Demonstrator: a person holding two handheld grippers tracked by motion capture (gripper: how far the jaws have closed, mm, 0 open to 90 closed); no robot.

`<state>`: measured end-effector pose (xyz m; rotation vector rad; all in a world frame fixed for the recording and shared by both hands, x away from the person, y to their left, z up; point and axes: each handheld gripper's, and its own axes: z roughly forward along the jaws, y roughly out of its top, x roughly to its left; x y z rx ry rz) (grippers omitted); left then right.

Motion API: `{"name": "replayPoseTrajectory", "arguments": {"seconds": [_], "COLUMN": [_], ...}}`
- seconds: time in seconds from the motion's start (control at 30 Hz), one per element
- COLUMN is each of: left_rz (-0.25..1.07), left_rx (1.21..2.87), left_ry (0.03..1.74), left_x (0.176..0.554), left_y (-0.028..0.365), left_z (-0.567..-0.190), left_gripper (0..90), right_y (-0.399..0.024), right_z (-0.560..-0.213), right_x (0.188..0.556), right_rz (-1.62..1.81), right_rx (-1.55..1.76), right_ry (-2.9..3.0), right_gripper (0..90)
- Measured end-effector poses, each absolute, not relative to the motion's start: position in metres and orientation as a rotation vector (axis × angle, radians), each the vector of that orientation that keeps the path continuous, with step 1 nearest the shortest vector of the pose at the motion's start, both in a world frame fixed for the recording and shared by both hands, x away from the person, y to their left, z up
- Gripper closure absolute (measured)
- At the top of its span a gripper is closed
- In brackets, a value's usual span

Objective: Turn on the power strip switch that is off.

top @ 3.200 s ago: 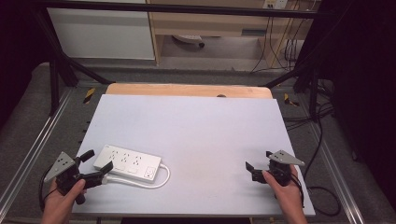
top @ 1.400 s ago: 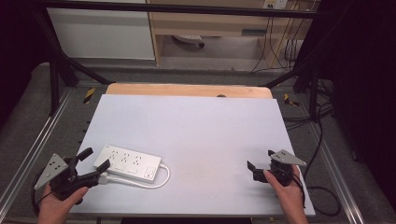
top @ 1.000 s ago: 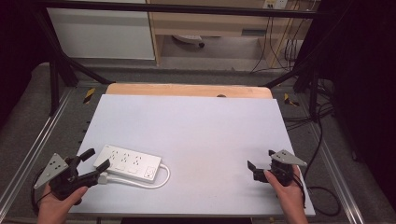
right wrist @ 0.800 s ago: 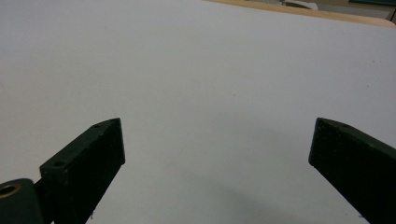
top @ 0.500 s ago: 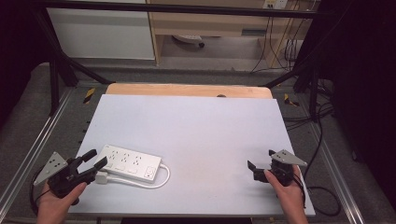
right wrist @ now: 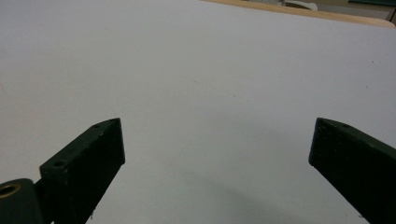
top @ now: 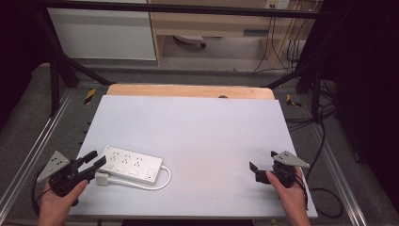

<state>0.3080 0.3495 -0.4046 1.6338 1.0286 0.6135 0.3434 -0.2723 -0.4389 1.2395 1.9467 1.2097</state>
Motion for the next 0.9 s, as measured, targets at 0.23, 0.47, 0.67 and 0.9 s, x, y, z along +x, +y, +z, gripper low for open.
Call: {"name": "replayPoseTrajectory", "arguments": {"seconds": [0.23, 0.47, 0.67, 0.9], "left_rz": [0.61, 0.609, 0.593, 0.596], "left_rx": [1.661, 1.682, 1.695, 1.728], "left_ry": [1.047, 1.065, 1.062, 1.057], "left_x": [0.314, 0.319, 0.323, 0.329], "left_y": [0.349, 0.35, 0.35, 0.352], "left_z": [-0.409, -0.412, -0.414, -0.417], "left_gripper": [58.9, 62.3, 65.5, 70.9], "right_y": [-0.272, -0.273, -0.273, -0.274], "right_z": [-0.439, -0.439, -0.44, -0.44], "right_x": [0.344, 0.344, 0.344, 0.344], "right_rz": [1.21, 1.208, 1.206, 1.206], "right_rx": [1.243, 1.247, 1.242, 1.25], "right_ry": [1.948, 1.949, 1.95, 1.944], "right_gripper": [4.0, 3.9, 3.9, 3.9]}}
